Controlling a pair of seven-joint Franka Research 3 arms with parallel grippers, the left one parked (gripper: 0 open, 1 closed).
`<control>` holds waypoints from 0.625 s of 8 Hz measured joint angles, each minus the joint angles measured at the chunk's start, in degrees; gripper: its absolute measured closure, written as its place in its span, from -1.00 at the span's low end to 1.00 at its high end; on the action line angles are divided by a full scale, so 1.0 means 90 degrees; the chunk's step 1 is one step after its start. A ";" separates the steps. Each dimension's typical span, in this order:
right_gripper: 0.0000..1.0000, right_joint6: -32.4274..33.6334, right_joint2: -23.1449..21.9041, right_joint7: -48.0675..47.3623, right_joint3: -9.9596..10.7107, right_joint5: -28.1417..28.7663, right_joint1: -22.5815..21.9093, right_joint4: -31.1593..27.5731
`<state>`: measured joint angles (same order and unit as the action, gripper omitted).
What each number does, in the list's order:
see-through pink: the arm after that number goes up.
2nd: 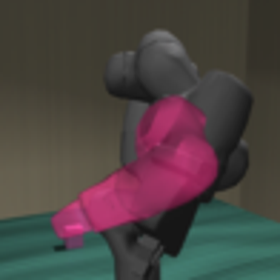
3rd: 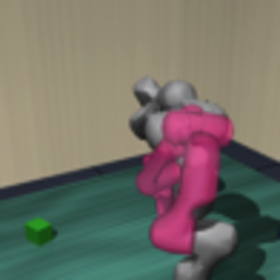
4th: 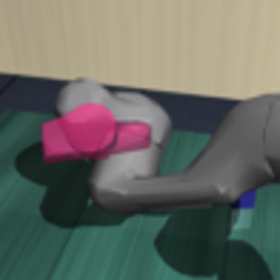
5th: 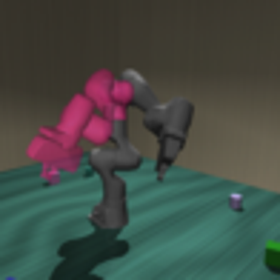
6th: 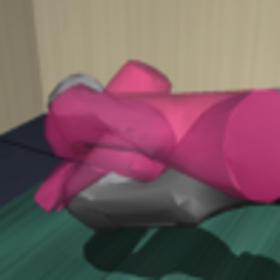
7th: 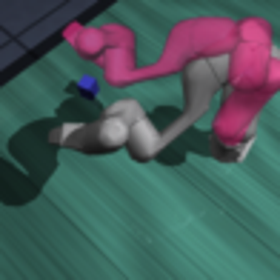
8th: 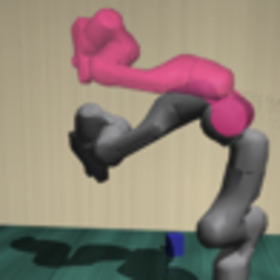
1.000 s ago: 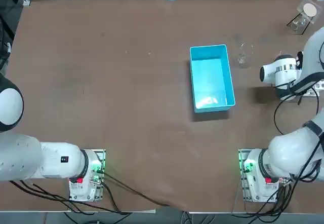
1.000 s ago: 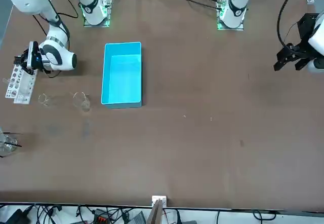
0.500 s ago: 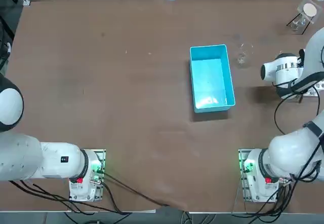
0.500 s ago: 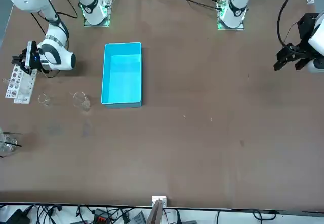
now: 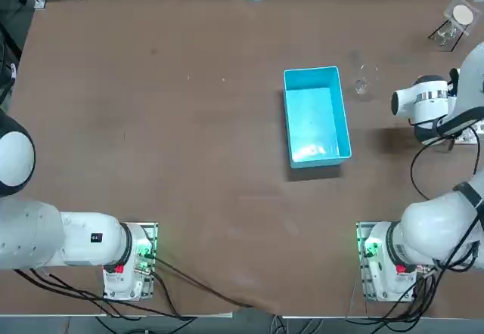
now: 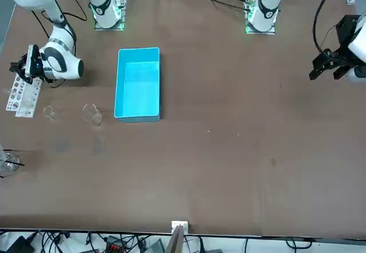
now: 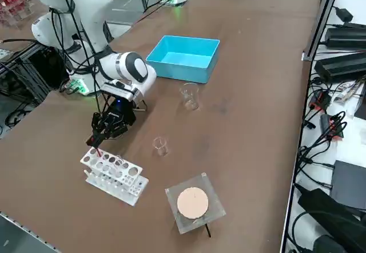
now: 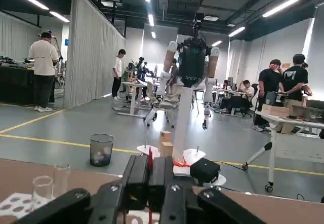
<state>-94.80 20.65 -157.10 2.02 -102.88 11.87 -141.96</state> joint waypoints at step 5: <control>0.93 0.0000 -0.0138 0.0063 -0.0002 0.0000 -0.0016 -0.0037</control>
<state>-94.80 19.41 -156.53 2.00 -102.88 11.72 -142.29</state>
